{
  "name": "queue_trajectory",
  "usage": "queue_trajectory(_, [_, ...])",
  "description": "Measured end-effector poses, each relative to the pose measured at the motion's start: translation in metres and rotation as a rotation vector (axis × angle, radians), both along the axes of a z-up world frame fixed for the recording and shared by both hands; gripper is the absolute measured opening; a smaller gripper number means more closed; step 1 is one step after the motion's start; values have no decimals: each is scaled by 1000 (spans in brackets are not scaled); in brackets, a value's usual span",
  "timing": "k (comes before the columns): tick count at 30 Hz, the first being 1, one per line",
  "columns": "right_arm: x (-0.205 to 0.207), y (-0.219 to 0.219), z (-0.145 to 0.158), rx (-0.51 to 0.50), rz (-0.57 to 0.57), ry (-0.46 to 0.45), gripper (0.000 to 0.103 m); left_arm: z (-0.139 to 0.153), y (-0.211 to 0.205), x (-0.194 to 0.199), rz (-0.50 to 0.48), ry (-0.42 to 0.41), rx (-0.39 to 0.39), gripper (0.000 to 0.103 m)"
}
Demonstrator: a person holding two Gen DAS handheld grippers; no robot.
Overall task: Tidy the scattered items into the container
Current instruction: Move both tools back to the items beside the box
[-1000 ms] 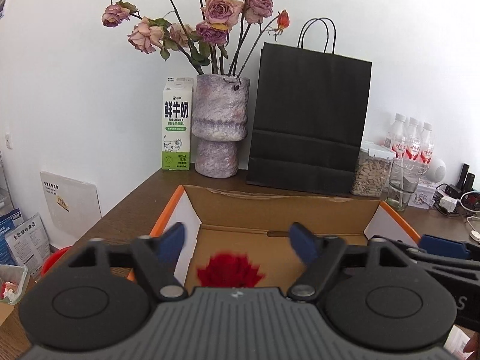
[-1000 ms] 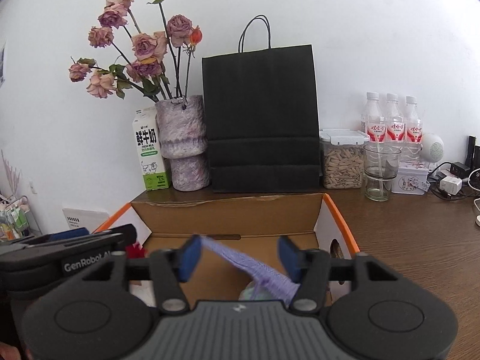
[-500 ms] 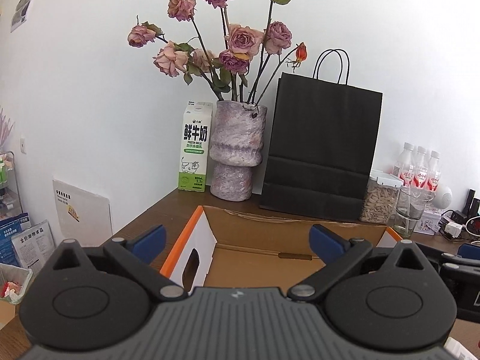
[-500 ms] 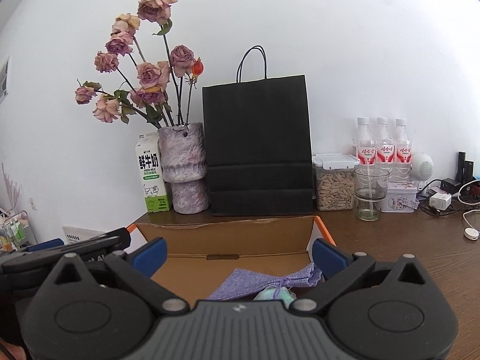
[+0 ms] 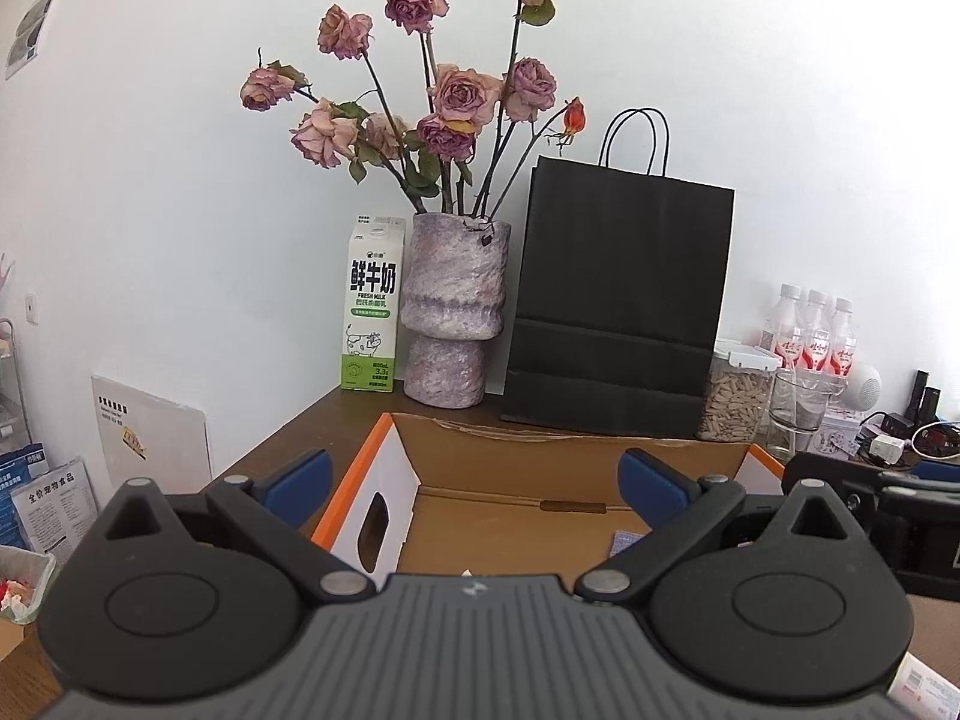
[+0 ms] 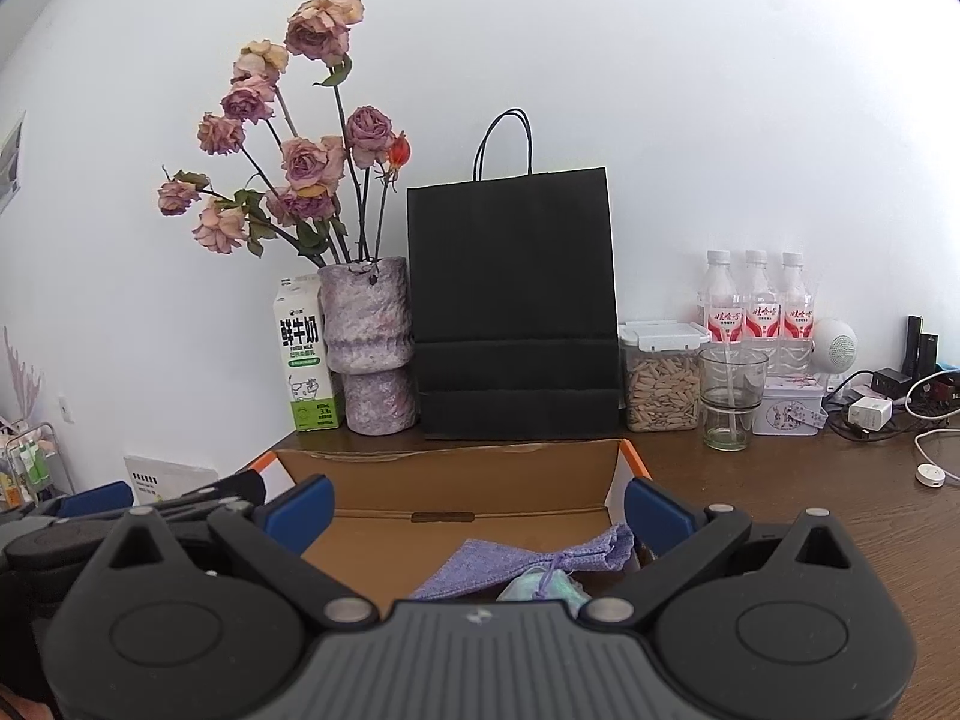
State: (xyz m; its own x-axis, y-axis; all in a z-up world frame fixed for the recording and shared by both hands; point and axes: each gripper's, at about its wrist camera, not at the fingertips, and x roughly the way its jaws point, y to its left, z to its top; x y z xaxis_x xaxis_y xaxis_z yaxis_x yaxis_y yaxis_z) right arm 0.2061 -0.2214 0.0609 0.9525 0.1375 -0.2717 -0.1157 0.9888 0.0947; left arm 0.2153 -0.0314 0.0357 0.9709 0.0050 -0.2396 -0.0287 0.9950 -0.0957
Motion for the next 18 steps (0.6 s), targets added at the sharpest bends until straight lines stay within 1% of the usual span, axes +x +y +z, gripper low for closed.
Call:
queue_trajectory(3, [-8,0,-1,-13,9,-14,103,-1,-2,-9,-5,-26,15,103])
queue_trajectory(8, [-26,1,-13,-45,21,-23,103,-5,0,-28,-12,-74,29,103])
queue_trajectory(11, [-40,4,-19,-64,34,-44,103,-8,0,-42,-11,-103,43,103])
queue_trajectory(18, [-86,11,-29,-124,64,-103,103,-17,3,-74,-19,-115,66,103])
